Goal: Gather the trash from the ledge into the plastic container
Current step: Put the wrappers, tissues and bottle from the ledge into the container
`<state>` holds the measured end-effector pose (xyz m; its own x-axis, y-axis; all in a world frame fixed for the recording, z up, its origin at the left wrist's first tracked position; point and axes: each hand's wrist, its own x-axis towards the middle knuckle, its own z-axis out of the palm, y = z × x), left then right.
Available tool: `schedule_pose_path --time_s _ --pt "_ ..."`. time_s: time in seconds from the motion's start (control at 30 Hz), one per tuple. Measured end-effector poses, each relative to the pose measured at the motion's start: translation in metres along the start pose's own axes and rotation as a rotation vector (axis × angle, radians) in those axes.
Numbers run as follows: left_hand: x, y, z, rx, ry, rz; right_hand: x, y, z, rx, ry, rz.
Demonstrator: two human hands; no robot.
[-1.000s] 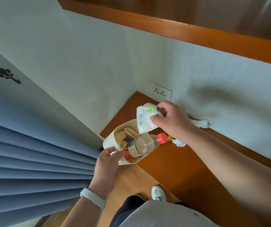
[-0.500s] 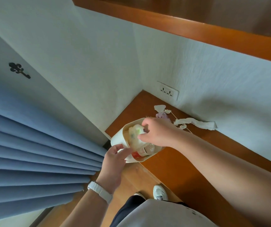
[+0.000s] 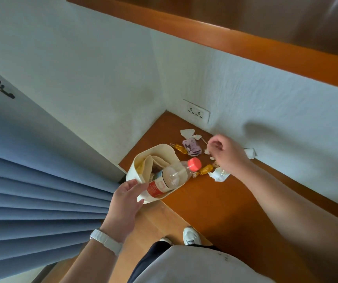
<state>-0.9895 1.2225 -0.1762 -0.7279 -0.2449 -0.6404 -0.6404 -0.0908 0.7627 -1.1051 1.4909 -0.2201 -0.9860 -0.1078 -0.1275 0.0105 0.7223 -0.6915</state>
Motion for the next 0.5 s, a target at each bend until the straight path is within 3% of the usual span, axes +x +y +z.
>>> schedule_pose_path --time_s 0.2,0.5 --pt "0.006 -0.001 0.004 0.003 -0.052 0.031 -0.022 0.083 0.037 -0.304 -0.155 0.121" --pt "0.007 0.003 0.018 -0.009 -0.051 0.013 -0.035 0.102 0.072 -0.480 -0.197 0.081"
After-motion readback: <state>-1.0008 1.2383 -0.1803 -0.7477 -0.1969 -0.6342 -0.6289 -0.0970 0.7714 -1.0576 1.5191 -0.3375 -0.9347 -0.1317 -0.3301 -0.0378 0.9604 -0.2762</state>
